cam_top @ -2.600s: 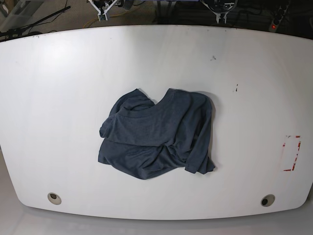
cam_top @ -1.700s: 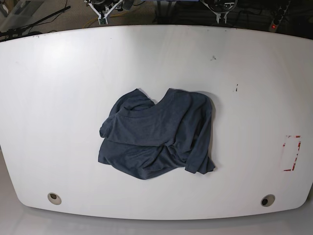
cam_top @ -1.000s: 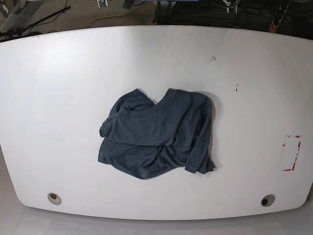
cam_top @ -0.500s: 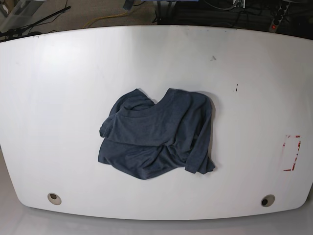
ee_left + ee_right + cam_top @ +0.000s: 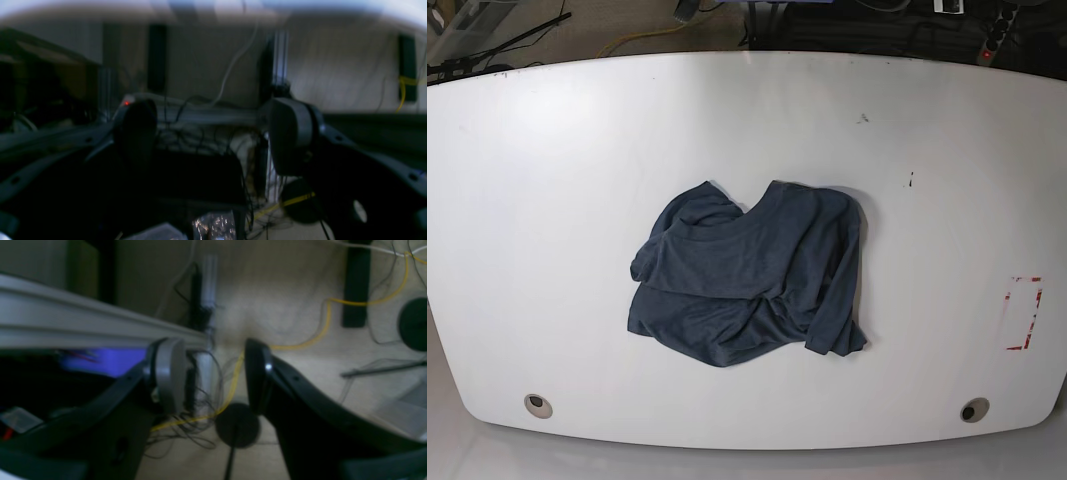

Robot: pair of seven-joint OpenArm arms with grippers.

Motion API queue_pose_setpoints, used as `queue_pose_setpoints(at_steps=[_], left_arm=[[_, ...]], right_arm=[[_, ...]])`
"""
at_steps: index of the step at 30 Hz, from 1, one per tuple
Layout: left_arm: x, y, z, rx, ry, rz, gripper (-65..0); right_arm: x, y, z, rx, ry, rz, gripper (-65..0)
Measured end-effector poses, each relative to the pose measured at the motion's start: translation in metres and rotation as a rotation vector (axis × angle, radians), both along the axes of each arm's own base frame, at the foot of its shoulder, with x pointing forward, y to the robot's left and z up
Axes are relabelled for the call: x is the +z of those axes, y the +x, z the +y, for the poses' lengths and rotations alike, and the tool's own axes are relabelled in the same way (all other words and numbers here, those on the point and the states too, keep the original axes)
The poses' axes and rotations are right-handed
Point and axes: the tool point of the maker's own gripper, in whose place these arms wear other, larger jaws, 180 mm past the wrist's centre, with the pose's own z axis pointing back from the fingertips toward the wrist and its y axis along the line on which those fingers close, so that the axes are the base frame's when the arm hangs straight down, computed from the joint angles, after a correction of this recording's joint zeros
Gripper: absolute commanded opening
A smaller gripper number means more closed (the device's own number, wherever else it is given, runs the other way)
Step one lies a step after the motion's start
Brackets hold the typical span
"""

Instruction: Fold the T-shirt properly

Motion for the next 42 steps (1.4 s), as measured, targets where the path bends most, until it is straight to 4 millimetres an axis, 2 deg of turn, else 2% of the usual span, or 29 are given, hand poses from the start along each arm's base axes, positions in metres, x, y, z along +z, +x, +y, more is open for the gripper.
queue_pose_setpoints(at_steps=[4, 6, 10, 19, 22, 26, 28, 32, 38, 42], left_arm=[[0.017, 0.009, 0.002, -0.002, 0.005, -0.037, -17.2], [0.026, 0.016, 0.01, 0.005, 0.033, -0.064, -17.2], [0.031, 0.028, 0.022, 0.016, 0.065, -0.097, -16.8], [0.041, 0.079, 0.03, 0.027, 0.085, -0.241, -15.7], [0.045, 0.092, 0.031, 0.034, 0.09, -0.278, -12.5], [0.05, 0.112, 0.03, 0.03, 0.085, -0.333, -11.4], [0.052, 0.12, 0.03, 0.031, 0.086, -0.355, -11.4], [0.056, 0.132, 0.03, 0.033, 0.085, -0.387, -11.1], [0.064, 0.153, 0.028, 0.03, 0.079, -0.45, -11.3], [0.065, 0.159, 0.024, 0.025, 0.068, -0.46, -11.3]], right_arm=[[0.021, 0.011, 0.005, -0.004, 0.038, -0.035, -37.3], [0.032, 0.026, 0.007, -0.014, 0.056, -0.082, -37.1], [0.049, 0.055, 0.004, -0.036, 0.068, -0.164, -36.8], [0.055, 0.129, 0.013, -0.026, 0.102, -0.277, -36.6], [0.059, 0.146, 0.016, -0.037, 0.132, -0.303, -36.6], [0.06, 0.171, 0.017, -0.036, 0.146, -0.313, -36.1], [0.062, 0.183, 0.019, -0.028, 0.159, -0.323, -32.0], [0.065, 0.204, 0.022, -0.016, 0.169, -0.334, -19.7], [0.073, 0.226, 0.034, 0.034, 0.222, -0.335, -19.2], [0.083, 0.241, 0.056, 0.174, 0.269, -0.336, -19.2]])
